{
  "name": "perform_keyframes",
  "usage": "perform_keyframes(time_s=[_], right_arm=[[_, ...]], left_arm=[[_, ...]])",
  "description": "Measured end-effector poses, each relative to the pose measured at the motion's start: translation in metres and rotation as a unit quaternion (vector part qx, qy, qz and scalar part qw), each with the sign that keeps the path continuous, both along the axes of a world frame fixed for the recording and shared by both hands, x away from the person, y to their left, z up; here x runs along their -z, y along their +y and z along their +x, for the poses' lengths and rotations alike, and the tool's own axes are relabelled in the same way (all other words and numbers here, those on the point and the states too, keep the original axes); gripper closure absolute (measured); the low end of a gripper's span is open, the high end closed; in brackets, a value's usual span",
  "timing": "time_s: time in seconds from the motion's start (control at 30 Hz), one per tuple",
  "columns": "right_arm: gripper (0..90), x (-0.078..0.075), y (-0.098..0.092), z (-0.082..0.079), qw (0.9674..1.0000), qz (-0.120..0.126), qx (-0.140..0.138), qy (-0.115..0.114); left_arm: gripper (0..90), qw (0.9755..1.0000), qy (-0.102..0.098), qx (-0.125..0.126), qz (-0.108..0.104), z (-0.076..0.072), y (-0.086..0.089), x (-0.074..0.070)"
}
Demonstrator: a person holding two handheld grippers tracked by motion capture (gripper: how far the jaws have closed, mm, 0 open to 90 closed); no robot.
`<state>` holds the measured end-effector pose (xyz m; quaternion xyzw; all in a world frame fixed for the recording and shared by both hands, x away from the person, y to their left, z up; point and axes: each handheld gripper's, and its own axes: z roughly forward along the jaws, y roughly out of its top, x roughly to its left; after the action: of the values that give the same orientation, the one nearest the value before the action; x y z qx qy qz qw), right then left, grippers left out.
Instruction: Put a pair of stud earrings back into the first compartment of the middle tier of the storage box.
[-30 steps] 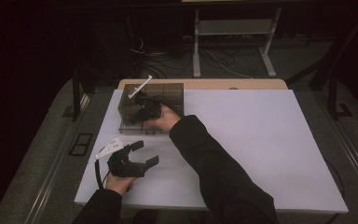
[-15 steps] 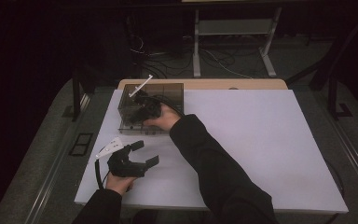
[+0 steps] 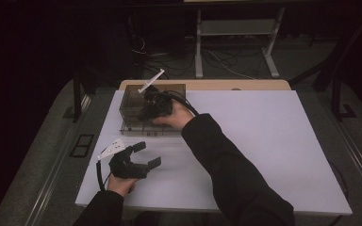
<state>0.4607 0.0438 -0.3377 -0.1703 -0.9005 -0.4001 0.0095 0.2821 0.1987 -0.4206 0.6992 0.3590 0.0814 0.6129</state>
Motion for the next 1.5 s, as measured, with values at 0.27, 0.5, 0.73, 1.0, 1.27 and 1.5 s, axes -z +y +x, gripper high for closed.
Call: perform_keyframes(time_s=[0.27, 0.5, 0.73, 1.0, 1.27, 1.5], right_arm=[[42.7, -0.008, -0.028, -0.011, 0.9998, -0.002, 0.019, -0.003], [29.3, -0.011, -0.056, -0.020, 0.9993, -0.002, 0.038, -0.005], [15.6, -0.010, -0.084, -0.027, 0.9982, 0.012, 0.058, -0.001], [0.2, -0.007, -0.112, -0.037, 0.9957, 0.015, 0.089, 0.017], [0.3, 0.005, -0.144, -0.046, 0.9938, 0.015, 0.108, 0.019], [0.3, 0.018, -0.167, -0.054, 0.9923, 0.013, 0.120, 0.026]], left_arm=[[0.0, 1.0000, 0.000, -0.001, 0.001, 0.001, -0.001, 0.000], [0.0, 1.0000, -0.001, 0.000, 0.003, 0.001, -0.001, 0.001], [0.0, 1.0000, 0.001, -0.001, 0.002, 0.002, -0.002, 0.001], [0.0, 1.0000, 0.002, -0.003, 0.002, 0.002, -0.002, 0.001], [0.0, 1.0000, 0.002, -0.003, 0.004, 0.002, -0.002, 0.001], [0.0, 1.0000, 0.003, -0.002, 0.006, 0.003, -0.002, 0.002]])
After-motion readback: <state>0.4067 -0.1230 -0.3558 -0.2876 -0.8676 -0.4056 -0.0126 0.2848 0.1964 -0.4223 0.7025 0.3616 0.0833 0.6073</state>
